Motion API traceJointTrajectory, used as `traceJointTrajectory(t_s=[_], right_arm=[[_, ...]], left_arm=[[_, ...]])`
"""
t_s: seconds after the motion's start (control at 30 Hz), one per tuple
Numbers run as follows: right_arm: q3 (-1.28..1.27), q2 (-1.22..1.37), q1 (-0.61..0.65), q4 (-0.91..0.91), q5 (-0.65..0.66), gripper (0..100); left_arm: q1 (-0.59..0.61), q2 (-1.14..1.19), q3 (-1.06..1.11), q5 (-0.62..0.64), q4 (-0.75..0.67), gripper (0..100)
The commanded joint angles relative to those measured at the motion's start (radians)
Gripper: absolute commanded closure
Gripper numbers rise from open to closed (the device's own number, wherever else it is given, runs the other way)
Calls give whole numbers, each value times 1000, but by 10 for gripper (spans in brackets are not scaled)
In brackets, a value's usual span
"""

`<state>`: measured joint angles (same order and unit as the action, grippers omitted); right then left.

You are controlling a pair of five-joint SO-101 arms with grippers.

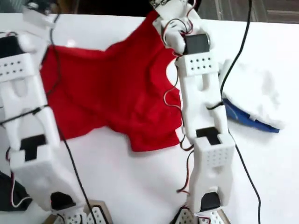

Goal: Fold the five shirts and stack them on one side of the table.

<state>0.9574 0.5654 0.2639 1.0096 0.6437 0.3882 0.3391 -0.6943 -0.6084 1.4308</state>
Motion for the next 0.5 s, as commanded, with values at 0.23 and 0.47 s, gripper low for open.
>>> traceJointTrajectory(t_s=[0.23,0.47], right_arm=[[9,13,-77,179,9,977],[9,21,-94,170,63,977]], left_arm=[[-21,86,-51,-86,161,976],[14,86,-53,-117,106,976]])
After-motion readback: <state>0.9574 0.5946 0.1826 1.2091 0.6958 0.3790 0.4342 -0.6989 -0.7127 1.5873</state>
